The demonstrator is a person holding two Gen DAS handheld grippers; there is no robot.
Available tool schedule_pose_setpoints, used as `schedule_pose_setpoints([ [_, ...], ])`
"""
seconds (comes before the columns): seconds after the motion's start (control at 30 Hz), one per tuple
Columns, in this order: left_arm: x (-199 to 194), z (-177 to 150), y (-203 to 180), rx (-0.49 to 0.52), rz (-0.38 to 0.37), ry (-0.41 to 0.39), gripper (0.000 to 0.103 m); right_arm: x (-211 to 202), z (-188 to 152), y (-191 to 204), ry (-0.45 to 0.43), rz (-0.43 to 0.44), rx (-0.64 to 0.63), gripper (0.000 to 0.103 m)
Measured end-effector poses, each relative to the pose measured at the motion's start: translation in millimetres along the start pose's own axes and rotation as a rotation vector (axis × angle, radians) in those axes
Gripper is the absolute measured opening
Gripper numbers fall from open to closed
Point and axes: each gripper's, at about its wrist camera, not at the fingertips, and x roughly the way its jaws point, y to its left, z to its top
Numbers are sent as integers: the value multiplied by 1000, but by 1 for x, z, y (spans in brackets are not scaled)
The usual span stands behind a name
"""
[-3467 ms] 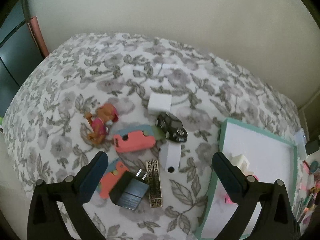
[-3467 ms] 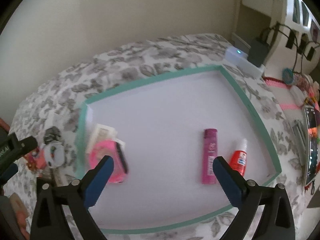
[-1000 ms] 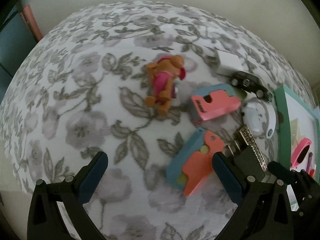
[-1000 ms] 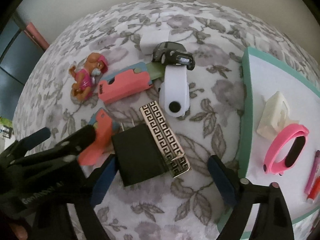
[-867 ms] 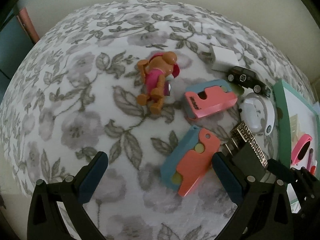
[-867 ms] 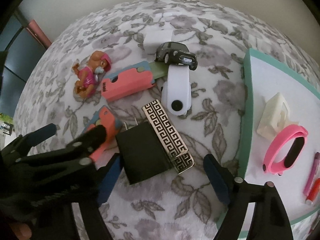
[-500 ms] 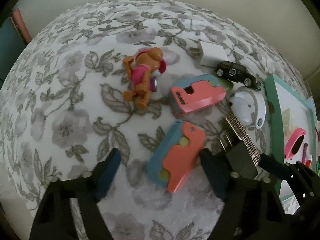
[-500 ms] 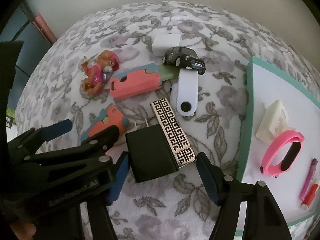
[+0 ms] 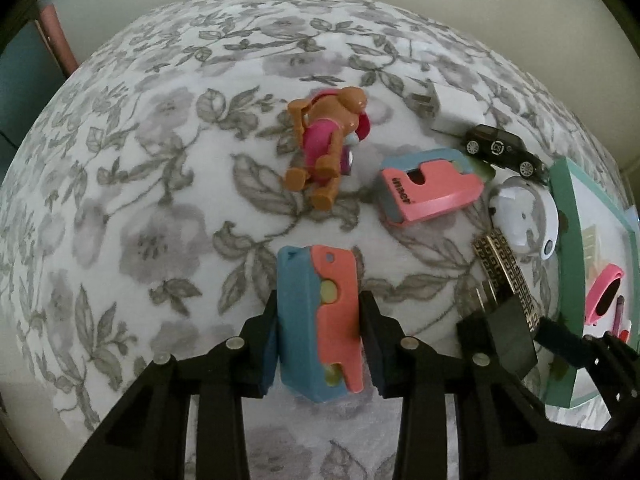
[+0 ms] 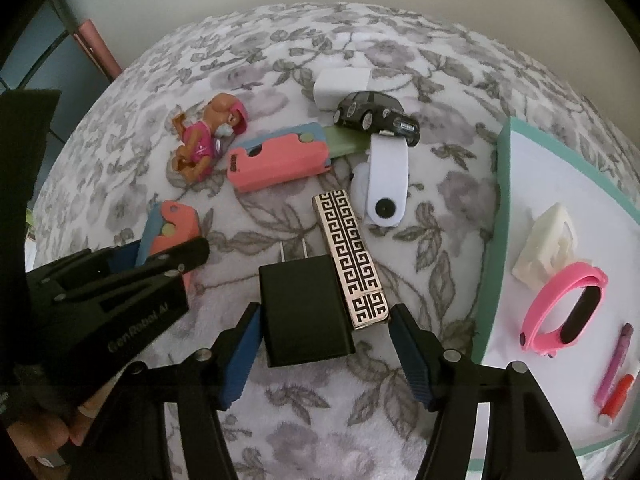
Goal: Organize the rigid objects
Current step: 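Grasp the coral-and-teal case with the left tool while the right tool grasps the black charger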
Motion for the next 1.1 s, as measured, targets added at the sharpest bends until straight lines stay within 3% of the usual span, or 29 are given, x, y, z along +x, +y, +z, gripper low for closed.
schedule_pose_setpoints([
  [0.73, -1, -3, 1, 6, 12, 1, 38, -6, -17, -18, 87, 49, 59, 68],
  [0.8, 0, -3, 1, 6, 12, 1, 38, -7, -17, -16, 88, 54, 50, 66],
  [0.87, 0, -4, 1, 5, 11, 1, 38, -7, -16, -10, 89, 67, 31, 57],
  [1.1, 0, -4, 0, 6, 14, 2, 39, -6, -16, 8, 104, 49, -38, 55],
])
